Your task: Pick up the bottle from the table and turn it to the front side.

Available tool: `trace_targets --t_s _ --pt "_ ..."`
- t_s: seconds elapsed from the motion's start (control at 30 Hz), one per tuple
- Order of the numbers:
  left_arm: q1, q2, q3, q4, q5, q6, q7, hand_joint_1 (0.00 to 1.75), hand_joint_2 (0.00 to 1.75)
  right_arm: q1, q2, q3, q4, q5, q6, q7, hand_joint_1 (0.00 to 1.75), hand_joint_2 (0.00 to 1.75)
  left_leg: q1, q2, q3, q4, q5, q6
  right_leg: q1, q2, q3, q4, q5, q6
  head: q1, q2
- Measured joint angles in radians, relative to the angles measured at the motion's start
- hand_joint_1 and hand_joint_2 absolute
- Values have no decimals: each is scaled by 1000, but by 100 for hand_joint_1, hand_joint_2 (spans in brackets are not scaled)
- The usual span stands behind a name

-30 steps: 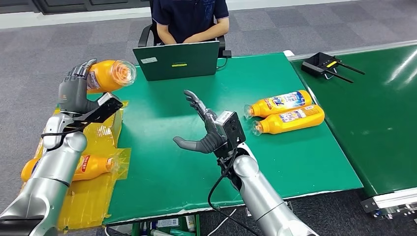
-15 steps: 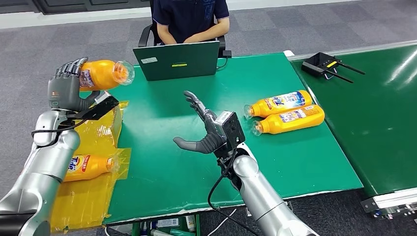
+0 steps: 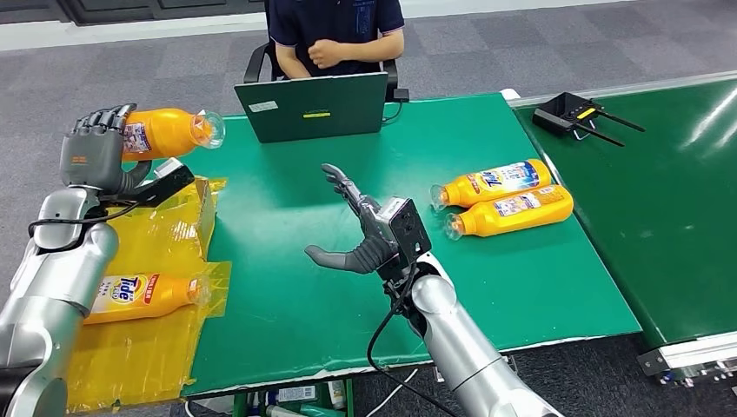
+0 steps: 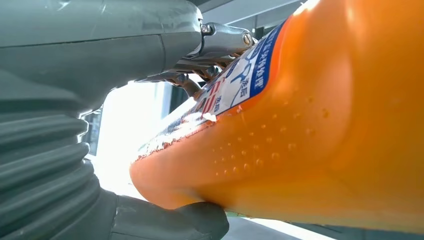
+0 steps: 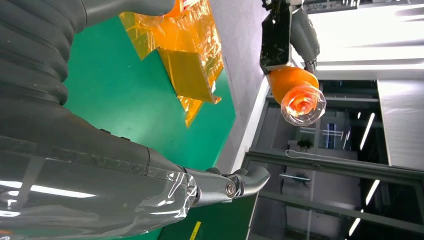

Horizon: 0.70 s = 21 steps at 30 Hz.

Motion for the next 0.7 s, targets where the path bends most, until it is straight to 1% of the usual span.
trace_targets --t_s 0.33,0.5,0.7 --pt "-57 23 -1 63 -107 -35 98 175 175 0 0 0 0 8 -1 3 0 175 0 1 0 0 0 -1 0 0 0 0 0 -1 0 0" --pt "-65 44 -2 94 -147 -48 124 175 175 8 -1 -3 0 9 -1 3 0 175 1 1 0 0 0 -1 0 1 -1 0 1 -1 0 0" --pt "-65 55 -2 123 -171 -63 140 175 175 14 -2 -4 0 12 -1 3 0 175 1 1 0 0 0 -1 0 1 -1 0 1 -1 0 0"
